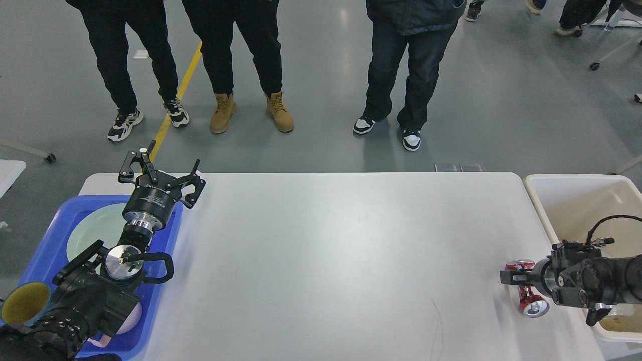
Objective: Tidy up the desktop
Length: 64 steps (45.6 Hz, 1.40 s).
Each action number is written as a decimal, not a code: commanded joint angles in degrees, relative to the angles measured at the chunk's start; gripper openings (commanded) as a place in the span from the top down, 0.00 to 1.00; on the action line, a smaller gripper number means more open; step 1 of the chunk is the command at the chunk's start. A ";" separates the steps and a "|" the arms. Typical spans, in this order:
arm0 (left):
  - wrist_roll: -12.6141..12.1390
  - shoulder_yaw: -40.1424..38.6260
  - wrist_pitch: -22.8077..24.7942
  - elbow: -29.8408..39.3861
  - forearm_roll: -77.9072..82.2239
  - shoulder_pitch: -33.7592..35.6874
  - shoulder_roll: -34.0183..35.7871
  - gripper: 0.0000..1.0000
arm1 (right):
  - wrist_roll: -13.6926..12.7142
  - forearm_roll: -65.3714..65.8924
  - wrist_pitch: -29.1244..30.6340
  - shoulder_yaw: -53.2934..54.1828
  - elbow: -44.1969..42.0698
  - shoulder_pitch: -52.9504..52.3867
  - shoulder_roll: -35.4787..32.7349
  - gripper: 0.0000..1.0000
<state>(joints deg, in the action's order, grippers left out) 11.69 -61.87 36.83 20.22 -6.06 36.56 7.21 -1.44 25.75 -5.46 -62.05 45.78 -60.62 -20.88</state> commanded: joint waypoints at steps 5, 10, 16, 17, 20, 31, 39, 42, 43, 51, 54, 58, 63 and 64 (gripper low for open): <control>0.00 0.00 0.00 -0.09 0.00 0.00 0.00 0.04 | 0.03 -0.08 0.01 2.02 -3.76 3.22 1.01 0.02; -0.09 0.00 0.00 0.00 0.00 0.00 0.00 0.04 | 0.03 0.00 -0.07 2.20 -4.12 4.19 1.36 0.14; -0.09 0.00 0.00 0.00 0.00 0.00 0.00 0.04 | 0.03 0.01 0.01 1.85 -4.29 4.46 1.63 0.50; 0.00 0.00 0.00 0.00 0.00 0.00 0.00 0.04 | 0.03 0.01 0.01 2.02 -4.47 4.46 1.63 0.51; 0.00 0.00 0.00 0.00 0.00 0.00 0.00 0.04 | 0.03 -0.08 0.01 2.20 -4.64 4.46 1.72 0.51; 0.00 0.00 0.00 0.00 0.00 0.00 0.00 0.04 | 0.03 -0.08 0.01 2.37 -3.94 4.46 1.81 0.55; 0.00 0.00 0.00 0.00 0.00 0.00 0.00 0.04 | 0.03 -0.08 0.37 2.38 -3.77 4.19 1.81 0.74; 0.00 0.00 0.00 0.00 0.00 0.00 0.00 0.04 | 0.12 -0.17 0.45 2.46 -3.68 4.10 1.81 0.83; 0.00 0.00 0.00 0.00 0.00 0.00 0.00 0.04 | 0.12 -0.17 0.45 2.46 -3.68 4.10 1.81 0.85; 0.00 0.00 0.00 0.00 0.00 0.00 0.00 0.04 | 0.12 -0.17 0.72 2.38 -2.71 3.31 1.81 1.00; 0.00 0.00 0.00 0.00 0.00 0.00 0.00 0.04 | 0.12 -0.08 0.72 2.29 -1.13 1.91 1.63 1.00; 0.00 0.00 0.00 0.00 0.00 0.00 0.00 0.04 | 0.12 -0.08 0.72 2.29 1.85 -1.34 1.02 1.00; 0.00 0.00 0.00 0.00 0.00 0.00 0.00 0.04 | 0.12 -0.08 0.72 2.29 7.21 -7.48 -1.18 1.00; -0.09 0.00 0.00 0.00 0.00 0.00 0.00 0.04 | 0.12 -0.08 0.72 2.37 8.70 -9.24 -1.97 1.00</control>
<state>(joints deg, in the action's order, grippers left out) 11.66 -61.89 36.83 20.20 -6.06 36.56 7.20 -1.17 25.65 -4.65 -59.78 48.93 -63.33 -20.12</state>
